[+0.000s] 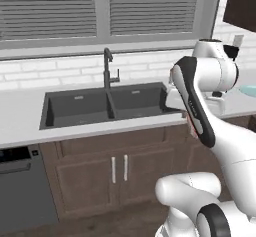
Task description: Pick up the knife from the drawer and place it on the cutting board. Then place the meat from the plate to the cutting board.
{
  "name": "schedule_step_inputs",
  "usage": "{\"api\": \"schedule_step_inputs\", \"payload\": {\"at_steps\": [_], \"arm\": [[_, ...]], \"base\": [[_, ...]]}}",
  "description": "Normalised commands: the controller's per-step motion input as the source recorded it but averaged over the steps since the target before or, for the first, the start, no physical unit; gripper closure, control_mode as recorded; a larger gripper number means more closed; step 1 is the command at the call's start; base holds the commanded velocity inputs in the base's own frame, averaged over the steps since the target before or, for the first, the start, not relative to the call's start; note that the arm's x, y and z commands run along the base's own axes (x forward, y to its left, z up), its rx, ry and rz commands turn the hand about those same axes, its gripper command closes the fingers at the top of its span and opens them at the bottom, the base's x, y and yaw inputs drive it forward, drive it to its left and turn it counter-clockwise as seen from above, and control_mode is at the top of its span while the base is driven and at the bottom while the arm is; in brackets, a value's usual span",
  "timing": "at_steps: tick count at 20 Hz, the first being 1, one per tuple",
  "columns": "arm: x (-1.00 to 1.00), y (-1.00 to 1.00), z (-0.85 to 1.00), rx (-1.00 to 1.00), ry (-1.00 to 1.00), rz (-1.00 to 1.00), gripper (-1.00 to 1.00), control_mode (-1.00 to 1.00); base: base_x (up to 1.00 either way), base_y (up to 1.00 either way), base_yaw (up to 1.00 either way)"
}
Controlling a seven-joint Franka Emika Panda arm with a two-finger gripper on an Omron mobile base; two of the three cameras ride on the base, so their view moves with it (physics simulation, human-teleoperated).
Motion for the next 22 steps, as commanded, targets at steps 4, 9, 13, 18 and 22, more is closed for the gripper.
{"api": "schedule_step_inputs", "payload": {"at_steps": [4, 9, 13, 18, 22], "arm": [[0.00, 0.00, 0.00, 0.00, 0.00, 0.00, 1.00, 1.00], [0.00, 0.00, 0.00, 0.00, 0.00, 0.00, 1.00, 1.00], [0.00, 0.00, 0.00, 0.00, 0.00, 0.00, 1.00, 1.00], [0.00, 0.00, 0.00, 0.00, 0.00, 0.00, 1.00, 1.00], [0.00, 0.00, 0.00, 0.00, 0.00, 0.00, 1.00, 1.00]], "base": [[0.03, 1.00, 0.16], [0.09, 1.00, 0.10], [0.02, 1.00, 0.10], [0.45, 1.00, 0.08], [0.79, 1.00, 0.03]]}}
